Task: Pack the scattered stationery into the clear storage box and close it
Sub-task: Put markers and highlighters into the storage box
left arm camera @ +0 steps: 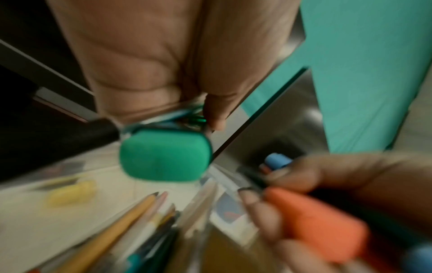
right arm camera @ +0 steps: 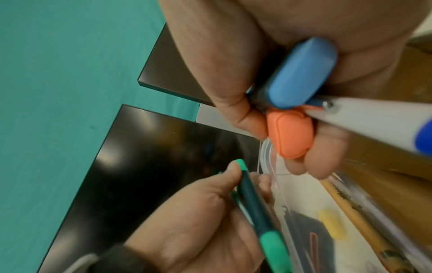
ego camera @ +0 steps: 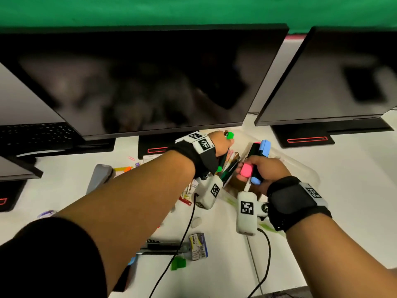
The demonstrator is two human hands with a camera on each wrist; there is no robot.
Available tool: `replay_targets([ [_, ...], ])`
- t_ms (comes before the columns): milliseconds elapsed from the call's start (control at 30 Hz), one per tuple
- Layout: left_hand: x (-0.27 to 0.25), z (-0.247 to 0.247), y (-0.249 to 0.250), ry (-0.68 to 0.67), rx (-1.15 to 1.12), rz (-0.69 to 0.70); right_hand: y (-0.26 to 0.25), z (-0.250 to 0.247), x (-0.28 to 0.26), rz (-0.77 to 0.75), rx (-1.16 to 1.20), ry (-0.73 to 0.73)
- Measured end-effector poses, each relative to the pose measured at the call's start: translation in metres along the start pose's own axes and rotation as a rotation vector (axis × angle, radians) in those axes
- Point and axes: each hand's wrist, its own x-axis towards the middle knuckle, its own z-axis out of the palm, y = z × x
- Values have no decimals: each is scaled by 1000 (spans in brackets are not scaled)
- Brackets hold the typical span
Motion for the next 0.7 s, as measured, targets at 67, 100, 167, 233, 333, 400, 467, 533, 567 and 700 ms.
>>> replay_targets([
  [67, 9, 6, 1, 49, 138, -1, 2, -1, 1, -1, -14, -1],
  [100, 13, 7, 0, 70, 138, 9, 3, 0, 1, -2, -24, -6],
  [167, 17, 7, 2, 40, 77, 9, 4, 2, 3, -4, -52, -17],
  [233, 18, 6, -2, -21, -29, 2, 4, 8, 5, -12, -83, -17],
  [333, 17, -11, -15, -106, -352, 1, 0, 25, 6, -49, -141, 1],
  [400, 11, -32, -34, -185, -516, -47, -3, 38, 7, -68, -200, 18],
  [467, 3, -53, -61, -114, -447, -34, -4, 49, 13, -95, -262, 22],
  [533, -5, -71, -92, 32, -362, -66, 0, 57, 21, -152, -426, 33],
  [567, -9, -79, -108, 61, -341, -88, 0, 59, 19, -185, -508, 39],
  [700, -31, -103, -176, 67, -326, -220, 17, 71, 10, -354, -916, 15],
])
